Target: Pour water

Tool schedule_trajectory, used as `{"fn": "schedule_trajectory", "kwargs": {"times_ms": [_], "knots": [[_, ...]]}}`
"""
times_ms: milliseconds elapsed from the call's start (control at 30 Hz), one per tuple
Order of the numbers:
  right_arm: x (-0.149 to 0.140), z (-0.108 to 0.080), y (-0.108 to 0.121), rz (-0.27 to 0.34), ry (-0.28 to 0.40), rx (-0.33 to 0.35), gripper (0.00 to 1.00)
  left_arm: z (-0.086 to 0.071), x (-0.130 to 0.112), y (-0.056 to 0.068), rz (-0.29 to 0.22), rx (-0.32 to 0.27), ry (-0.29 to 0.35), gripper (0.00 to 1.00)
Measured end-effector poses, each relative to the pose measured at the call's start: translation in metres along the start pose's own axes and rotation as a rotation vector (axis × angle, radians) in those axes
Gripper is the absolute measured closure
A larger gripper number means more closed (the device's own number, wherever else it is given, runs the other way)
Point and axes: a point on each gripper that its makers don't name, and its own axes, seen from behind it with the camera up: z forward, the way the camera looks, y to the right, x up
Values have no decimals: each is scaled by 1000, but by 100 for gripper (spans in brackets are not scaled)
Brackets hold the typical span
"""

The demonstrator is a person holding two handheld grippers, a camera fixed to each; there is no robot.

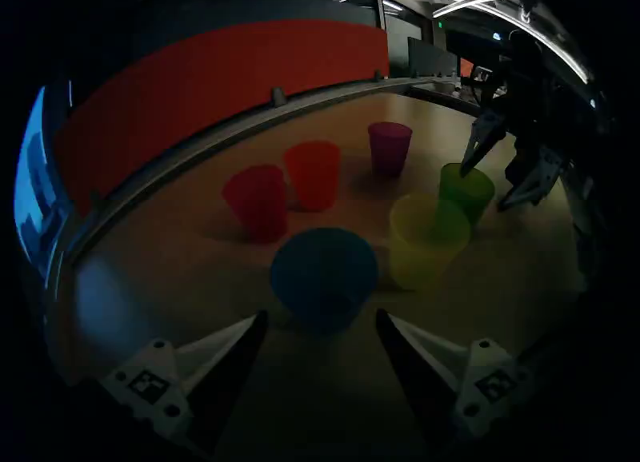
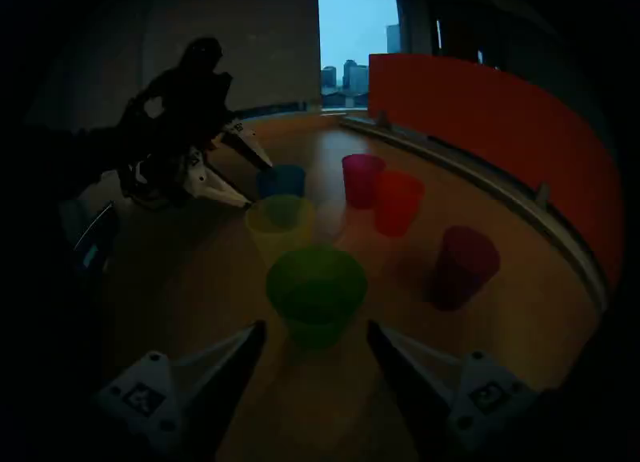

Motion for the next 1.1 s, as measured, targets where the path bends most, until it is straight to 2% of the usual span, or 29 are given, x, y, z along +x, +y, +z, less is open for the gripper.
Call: {"fn": "schedule_trajectory", "kwargs": {"times_ms": [400,600,867,1100], "knots": [[-4,-31,-6,17,32,-56,2,-38,-11,2,-48,56,30,2],[-11,-50,-8,25,40,-84,2,-60,-17,0,-78,96,47,1],[-11,-68,-10,29,67,-126,2,-83,-17,0,-109,140,88,0],[-2,-78,-3,52,103,-200,2,-99,-12,-3,-127,202,151,0]]}}
